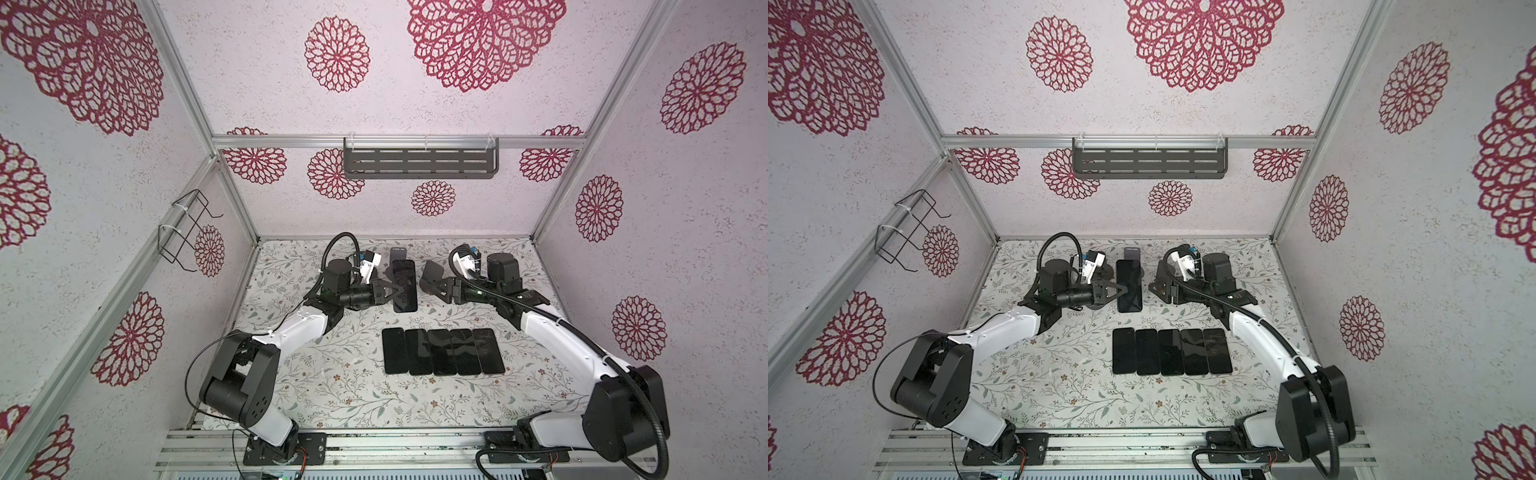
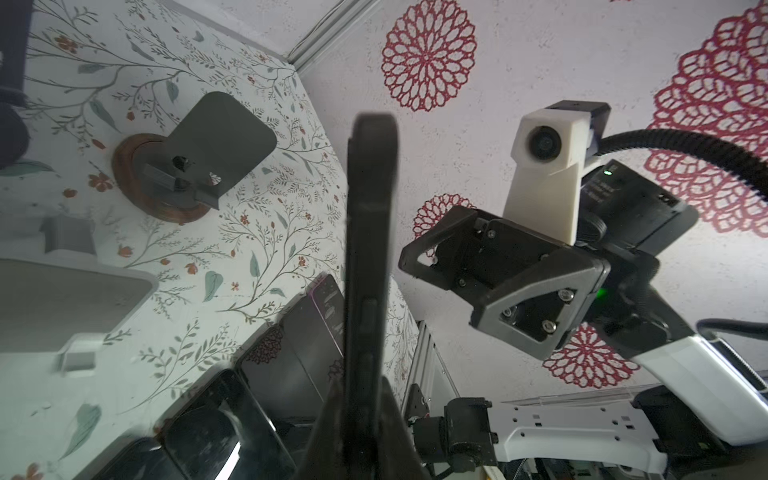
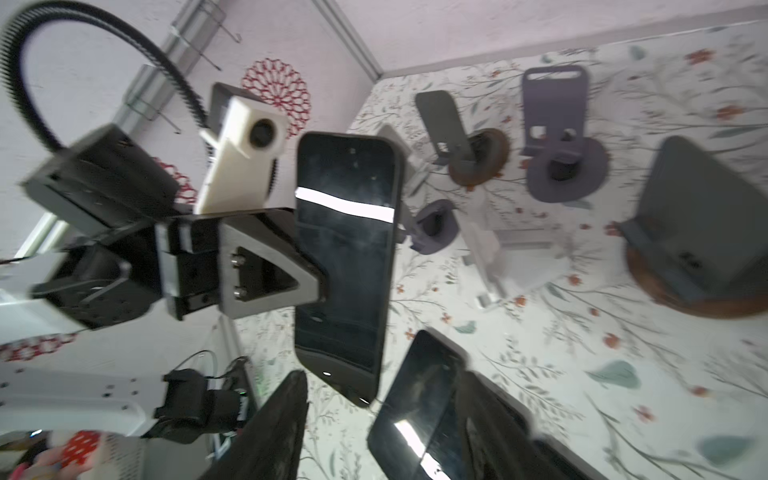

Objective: Remove the phone from the phone stand
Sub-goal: 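Carry the black phone toward the robot with the left gripper while the right draws back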

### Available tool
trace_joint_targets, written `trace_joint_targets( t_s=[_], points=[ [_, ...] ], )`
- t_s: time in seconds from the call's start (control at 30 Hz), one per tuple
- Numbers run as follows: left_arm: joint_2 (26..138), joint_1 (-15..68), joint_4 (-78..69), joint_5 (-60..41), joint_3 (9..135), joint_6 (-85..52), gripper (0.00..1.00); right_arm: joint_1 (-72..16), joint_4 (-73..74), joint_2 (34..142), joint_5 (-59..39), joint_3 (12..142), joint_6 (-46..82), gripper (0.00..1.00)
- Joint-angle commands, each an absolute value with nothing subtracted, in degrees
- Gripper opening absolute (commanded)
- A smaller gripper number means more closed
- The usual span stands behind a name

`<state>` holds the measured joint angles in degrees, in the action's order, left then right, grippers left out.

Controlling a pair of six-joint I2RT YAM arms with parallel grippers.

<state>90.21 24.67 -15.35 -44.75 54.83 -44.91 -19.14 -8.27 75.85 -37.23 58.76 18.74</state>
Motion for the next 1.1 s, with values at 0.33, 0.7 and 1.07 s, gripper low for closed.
trace_joint_targets(
  t_s=[0.33, 0.7, 1.07],
  points=[
    [79.08, 25.19, 20.97, -32.56, 56.54, -33.02, 0.00, -12.90, -38.39, 70.18, 7.22, 56.70, 16.90, 0.36],
    [72.33, 26.08, 18.80, -26.72, 44.04, -37.06, 0.00, -6.76, -34.86, 71.97, 9.85, 46.26, 20.17, 0.09],
    [74.50, 27.53, 16.73, -25.41, 39.87, -37.68, 0.00, -4.67, -26.98, 77.67, 9.10, 41.47, 19.07, 0.00]
  ],
)
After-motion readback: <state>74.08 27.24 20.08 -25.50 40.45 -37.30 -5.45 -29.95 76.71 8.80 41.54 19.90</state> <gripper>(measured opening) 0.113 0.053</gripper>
